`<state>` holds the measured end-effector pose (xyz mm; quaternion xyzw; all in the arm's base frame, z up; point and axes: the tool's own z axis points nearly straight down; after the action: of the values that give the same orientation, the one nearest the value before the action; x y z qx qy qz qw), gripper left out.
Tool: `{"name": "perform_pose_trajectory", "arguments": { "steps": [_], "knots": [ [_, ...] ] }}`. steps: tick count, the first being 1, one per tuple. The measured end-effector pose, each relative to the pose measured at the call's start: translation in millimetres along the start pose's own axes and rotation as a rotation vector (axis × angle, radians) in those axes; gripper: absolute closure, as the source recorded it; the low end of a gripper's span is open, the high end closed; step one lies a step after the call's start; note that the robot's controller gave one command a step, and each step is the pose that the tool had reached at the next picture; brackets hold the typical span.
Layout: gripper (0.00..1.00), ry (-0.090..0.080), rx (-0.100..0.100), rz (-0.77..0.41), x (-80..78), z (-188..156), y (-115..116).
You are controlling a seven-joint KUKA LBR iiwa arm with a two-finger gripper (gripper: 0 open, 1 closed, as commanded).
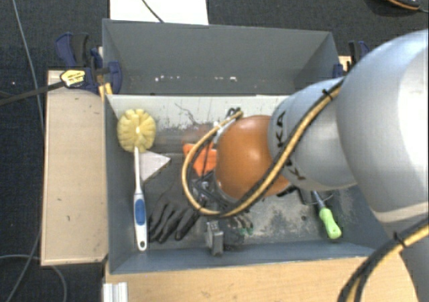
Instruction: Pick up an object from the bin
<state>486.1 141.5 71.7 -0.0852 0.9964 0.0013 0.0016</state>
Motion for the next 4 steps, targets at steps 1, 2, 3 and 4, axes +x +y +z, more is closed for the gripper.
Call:
{"name": "perform_pose_trajectory", "arguments": {
  "steps": [1,2,3,4],
  "knots": [
    [0.0,0.0,-0.002,-0.179,-18.4,-1.4,3.1],
    [1.0,-0.006,-0.002,0.001,-2.5,-1.3,0.6],
    [1.0,-0.006,-0.002,0.001,-2.5,-1.3,0.6],
    [1.0,-0.003,-0.002,0.002,-1.4,-4.9,0.5]
  ]
}}
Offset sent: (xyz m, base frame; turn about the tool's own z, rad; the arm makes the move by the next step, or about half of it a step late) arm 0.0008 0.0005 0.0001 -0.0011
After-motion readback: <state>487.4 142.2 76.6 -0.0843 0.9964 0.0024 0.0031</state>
